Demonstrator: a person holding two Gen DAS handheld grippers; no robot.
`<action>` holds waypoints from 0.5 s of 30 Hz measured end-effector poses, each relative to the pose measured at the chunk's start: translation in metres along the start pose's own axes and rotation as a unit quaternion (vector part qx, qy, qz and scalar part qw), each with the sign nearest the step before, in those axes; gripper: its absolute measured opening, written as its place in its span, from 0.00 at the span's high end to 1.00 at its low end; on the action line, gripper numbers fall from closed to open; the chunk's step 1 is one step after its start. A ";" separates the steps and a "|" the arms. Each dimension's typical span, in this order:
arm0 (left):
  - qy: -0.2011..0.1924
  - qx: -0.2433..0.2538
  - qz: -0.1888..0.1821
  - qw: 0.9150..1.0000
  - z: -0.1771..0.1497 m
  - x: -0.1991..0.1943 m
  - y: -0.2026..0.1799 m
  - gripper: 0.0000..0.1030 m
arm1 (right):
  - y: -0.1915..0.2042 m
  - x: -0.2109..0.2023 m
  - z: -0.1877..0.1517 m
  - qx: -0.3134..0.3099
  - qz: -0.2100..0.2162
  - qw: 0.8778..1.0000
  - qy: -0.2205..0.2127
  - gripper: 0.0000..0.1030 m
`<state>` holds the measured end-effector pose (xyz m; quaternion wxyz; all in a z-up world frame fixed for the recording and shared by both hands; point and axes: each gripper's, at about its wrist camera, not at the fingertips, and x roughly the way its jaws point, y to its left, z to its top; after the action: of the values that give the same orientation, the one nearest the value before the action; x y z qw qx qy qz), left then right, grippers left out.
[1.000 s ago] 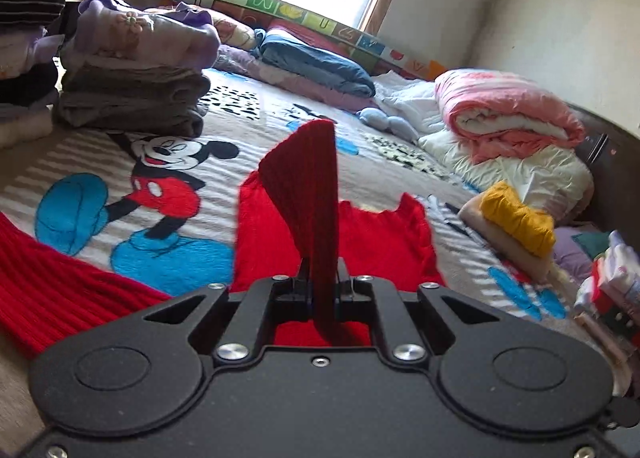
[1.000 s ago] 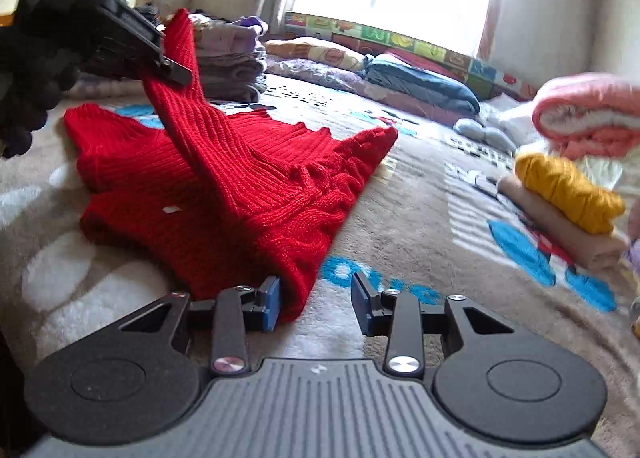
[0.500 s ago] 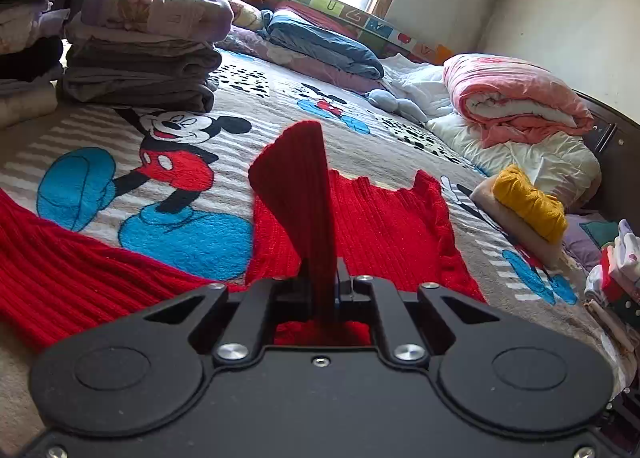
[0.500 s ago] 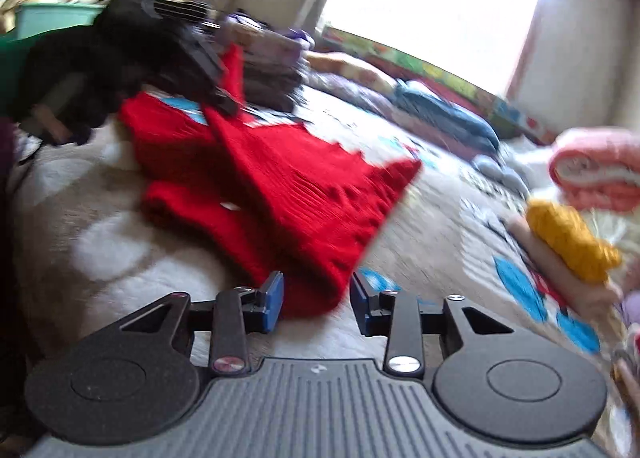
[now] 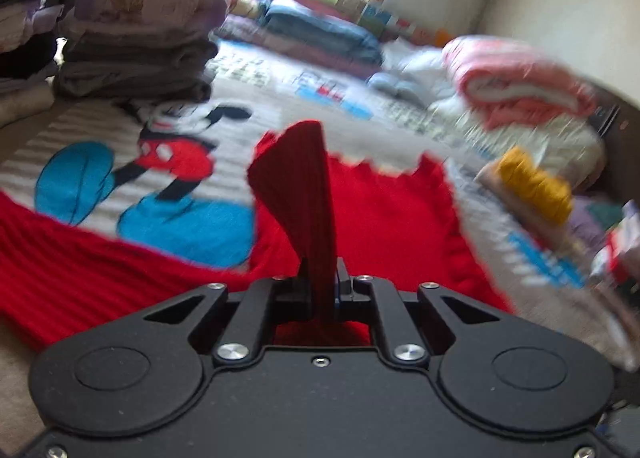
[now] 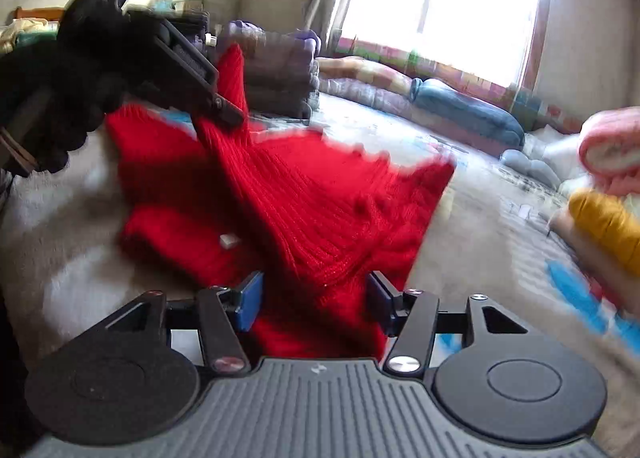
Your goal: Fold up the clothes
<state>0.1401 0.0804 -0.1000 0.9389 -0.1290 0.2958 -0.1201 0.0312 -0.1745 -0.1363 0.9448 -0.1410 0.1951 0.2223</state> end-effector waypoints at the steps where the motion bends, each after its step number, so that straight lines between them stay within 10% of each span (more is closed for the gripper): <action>1: 0.004 0.002 0.008 1.000 -0.002 0.002 0.002 0.93 | 0.000 -0.001 0.002 -0.001 0.001 1.000 0.002 0.45; 13: -0.057 -0.015 0.114 0.992 0.020 -0.033 0.024 0.73 | 0.003 -0.007 0.011 -0.003 0.008 0.999 -0.050 0.44; 15: -0.052 -0.026 0.075 0.996 0.030 -0.030 0.015 0.73 | 0.001 -0.004 0.010 0.005 0.013 0.999 -0.049 0.44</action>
<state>0.1360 0.1091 -0.0653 0.9556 -0.1369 0.2586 -0.0353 0.0305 -0.1713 -0.1260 0.9510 -0.1224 0.1515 0.2403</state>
